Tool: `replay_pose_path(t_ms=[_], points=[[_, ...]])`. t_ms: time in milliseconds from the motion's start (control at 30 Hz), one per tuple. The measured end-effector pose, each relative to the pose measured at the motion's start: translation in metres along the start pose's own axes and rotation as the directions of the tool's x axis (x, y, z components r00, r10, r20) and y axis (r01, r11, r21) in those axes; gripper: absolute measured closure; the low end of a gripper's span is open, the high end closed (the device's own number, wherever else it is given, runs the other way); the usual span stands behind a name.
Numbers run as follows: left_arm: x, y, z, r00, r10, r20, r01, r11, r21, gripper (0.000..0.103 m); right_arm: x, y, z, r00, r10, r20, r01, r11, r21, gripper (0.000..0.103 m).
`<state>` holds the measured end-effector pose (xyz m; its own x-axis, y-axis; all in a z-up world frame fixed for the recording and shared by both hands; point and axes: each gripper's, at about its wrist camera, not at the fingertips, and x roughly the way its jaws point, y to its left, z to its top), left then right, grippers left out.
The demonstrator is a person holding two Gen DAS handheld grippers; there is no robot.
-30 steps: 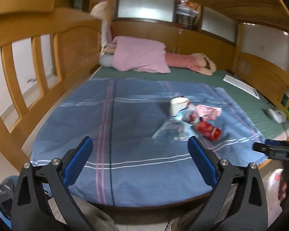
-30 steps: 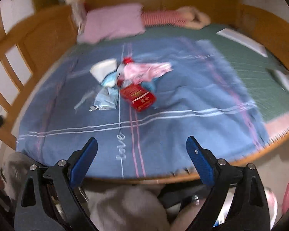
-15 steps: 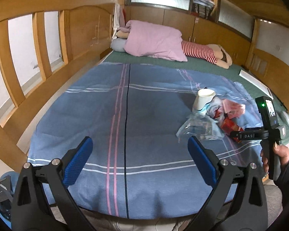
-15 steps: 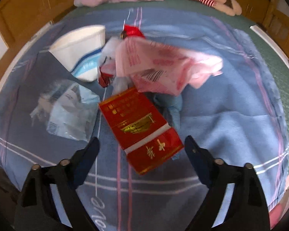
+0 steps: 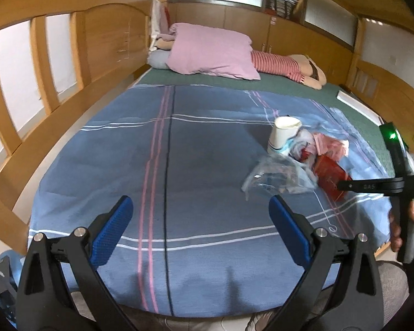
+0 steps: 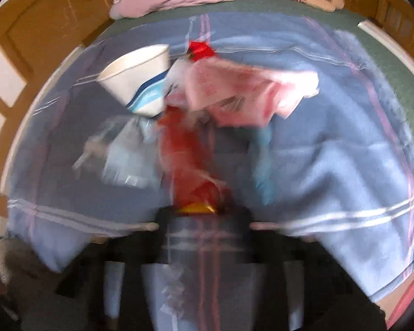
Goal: Collect trash
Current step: 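Move the right gripper to the red FILTER KINGS box and grasp it, then grasp the clear plastic packet with the left gripper while the right holds the box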
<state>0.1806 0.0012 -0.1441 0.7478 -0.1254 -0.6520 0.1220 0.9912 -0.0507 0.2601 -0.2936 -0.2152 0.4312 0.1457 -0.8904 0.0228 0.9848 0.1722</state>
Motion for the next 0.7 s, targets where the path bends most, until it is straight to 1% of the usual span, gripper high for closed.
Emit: replay_pose_path(t_ms=[33,100,167,200,233,267,333,433,467,500,533,567,633,700], points=[[0.002,-0.005,0.0,1.0,-0.01,-0.001,0.01,1.0,0.013,0.005,-0.003,0.001,-0.005,1.0,0.015,-0.011,-0.015,1.0,0.009,0.079],[0.008,-0.015,0.002,1.0,-0.021,-0.011,0.022,0.999,0.036,0.005,-0.003,0.005,-0.014,0.999,-0.011,-0.039,0.01,1.0,-0.015,0.079],[0.01,-0.025,0.005,0.999,-0.039,-0.008,0.04,0.998,0.044,0.005,-0.001,0.006,-0.019,0.998,-0.01,-0.061,0.008,0.999,-0.032,0.079],[0.01,-0.028,0.007,0.999,-0.043,-0.003,0.044,0.998,0.042,0.005,-0.003,0.005,-0.019,0.999,-0.008,-0.054,0.006,0.999,-0.037,0.079],[0.008,-0.032,0.01,0.998,-0.055,0.006,0.055,0.998,0.041,0.005,-0.004,0.005,-0.018,0.999,-0.011,-0.047,0.009,0.999,-0.047,0.074],[0.007,-0.035,0.012,0.998,-0.058,0.01,0.058,0.998,0.041,0.005,-0.004,0.006,-0.017,0.999,-0.02,-0.043,0.017,0.998,-0.061,0.067],[0.004,-0.039,0.014,0.998,-0.063,0.02,0.062,0.997,0.048,0.005,0.002,0.009,-0.013,0.998,-0.037,-0.047,0.032,0.996,-0.086,0.06],[0.005,-0.041,0.013,0.999,-0.049,0.017,0.048,0.997,0.066,0.005,0.021,0.011,-0.003,0.995,-0.035,-0.091,0.025,0.994,-0.104,0.056],[0.006,-0.041,0.012,0.999,-0.044,0.012,0.043,0.997,0.069,0.005,0.029,0.011,0.0,0.993,-0.045,-0.107,0.034,0.994,-0.102,0.056],[0.008,-0.041,0.011,0.999,-0.04,0.006,0.04,0.997,0.072,0.005,0.032,0.009,0.002,0.993,-0.052,-0.108,0.042,0.995,-0.093,0.06],[0.011,-0.041,0.01,0.999,-0.034,-0.003,0.034,0.997,0.076,0.005,0.034,0.007,0.004,0.993,-0.046,-0.106,0.039,0.997,-0.068,0.08],[0.014,-0.041,0.01,0.999,-0.034,-0.009,0.034,0.996,0.079,0.005,0.033,0.004,0.005,0.994,-0.025,-0.108,0.02,0.999,-0.046,0.08],[0.022,-0.045,0.011,0.999,-0.041,-0.021,0.042,0.996,0.082,0.005,0.021,0.0,0.005,0.998,-0.014,-0.065,0.014,1.0,-0.007,0.08],[0.036,-0.059,0.012,0.996,-0.073,-0.049,0.078,0.991,0.105,0.005,0.006,-0.004,0.001,0.999,-0.007,-0.032,0.007,1.0,0.013,0.08]])
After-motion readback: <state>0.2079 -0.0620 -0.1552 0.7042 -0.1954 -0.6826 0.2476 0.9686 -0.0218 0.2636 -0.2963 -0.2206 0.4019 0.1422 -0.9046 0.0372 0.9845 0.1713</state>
